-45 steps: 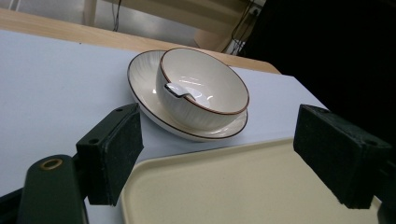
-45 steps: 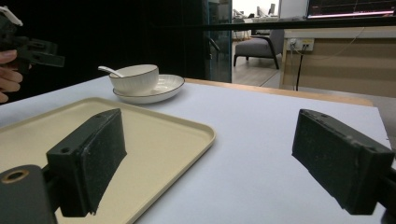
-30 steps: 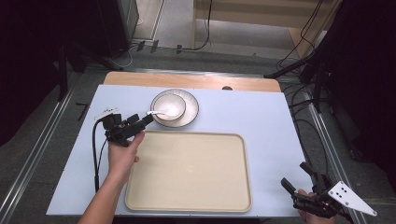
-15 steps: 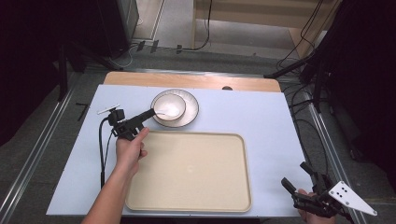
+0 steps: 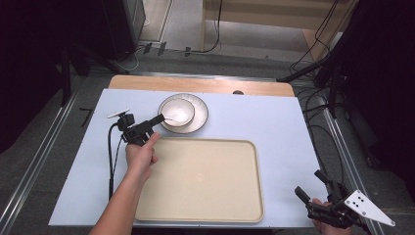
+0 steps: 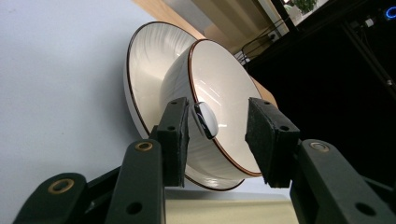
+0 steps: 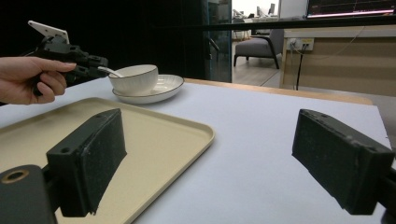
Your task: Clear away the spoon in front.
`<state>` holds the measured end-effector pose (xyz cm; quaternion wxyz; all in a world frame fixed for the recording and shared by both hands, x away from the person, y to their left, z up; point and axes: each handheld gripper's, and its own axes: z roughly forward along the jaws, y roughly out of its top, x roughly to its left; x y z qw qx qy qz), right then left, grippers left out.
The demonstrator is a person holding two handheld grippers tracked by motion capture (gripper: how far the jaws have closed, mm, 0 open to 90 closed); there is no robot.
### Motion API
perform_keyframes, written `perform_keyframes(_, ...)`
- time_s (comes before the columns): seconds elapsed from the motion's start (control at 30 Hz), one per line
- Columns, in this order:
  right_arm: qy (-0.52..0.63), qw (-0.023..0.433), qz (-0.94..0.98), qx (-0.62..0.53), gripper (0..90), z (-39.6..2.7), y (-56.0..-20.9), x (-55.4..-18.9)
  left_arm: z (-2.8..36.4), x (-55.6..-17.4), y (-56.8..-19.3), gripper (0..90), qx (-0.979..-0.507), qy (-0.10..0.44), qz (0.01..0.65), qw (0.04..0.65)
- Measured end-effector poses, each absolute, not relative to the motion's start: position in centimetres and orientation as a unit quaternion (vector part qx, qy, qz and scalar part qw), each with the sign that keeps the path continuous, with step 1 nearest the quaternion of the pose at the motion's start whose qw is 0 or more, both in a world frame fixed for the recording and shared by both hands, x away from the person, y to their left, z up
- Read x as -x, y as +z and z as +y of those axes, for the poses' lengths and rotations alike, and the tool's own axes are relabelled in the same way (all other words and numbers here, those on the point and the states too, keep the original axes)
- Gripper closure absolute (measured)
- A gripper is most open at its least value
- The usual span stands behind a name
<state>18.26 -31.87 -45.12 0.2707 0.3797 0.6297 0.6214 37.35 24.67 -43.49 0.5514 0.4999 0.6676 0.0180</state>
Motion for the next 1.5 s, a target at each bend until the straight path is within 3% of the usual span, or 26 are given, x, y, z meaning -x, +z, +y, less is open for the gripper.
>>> perform_keyframes(1.5,0.62,0.267,0.632,-0.379,10.0,-31.82,-45.25,-18.34,25.36,-38.14,-44.23,79.0,-0.471,-0.01,0.675,0.568)
